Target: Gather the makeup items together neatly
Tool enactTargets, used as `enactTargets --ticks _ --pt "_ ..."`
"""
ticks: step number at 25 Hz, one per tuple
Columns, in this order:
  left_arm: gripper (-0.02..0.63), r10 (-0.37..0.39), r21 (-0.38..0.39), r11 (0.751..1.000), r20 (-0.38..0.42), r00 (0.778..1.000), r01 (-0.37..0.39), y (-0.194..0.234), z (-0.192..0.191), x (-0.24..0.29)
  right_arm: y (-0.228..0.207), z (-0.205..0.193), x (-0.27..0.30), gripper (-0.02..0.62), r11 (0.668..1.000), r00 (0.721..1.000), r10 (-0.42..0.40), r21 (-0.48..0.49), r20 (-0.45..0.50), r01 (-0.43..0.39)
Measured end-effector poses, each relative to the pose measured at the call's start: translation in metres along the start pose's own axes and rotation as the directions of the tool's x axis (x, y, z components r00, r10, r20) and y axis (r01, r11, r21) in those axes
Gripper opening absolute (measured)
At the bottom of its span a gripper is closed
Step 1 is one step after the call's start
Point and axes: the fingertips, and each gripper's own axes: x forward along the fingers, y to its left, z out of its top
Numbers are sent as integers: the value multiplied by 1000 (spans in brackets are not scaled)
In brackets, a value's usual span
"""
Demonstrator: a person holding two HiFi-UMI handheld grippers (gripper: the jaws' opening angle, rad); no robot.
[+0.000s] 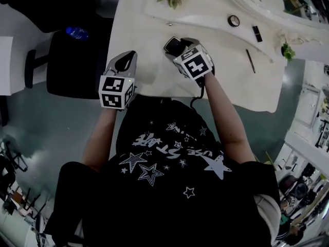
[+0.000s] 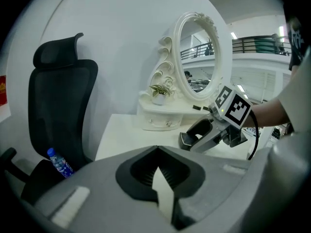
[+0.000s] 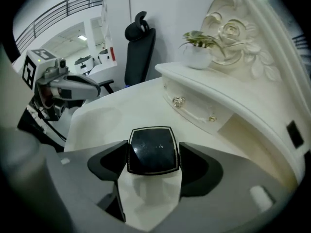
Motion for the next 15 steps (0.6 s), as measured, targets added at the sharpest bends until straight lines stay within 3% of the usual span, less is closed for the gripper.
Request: enactTargets --ticks 5,10,15 --pt "2 -73 42 996 -9 997 73 -15 7 17 -27 -13 -18 355 975 990 -139 178 31 131" --pt "2 -158 90 983 -34 987 161 -32 10 34 -53 -40 -37 356 877 957 -289 405 13 259" --pt "2 -213 128 967 -54 975 219 -48 15 47 -64 -60 -50 356 802 933 -359 506 -18 318"
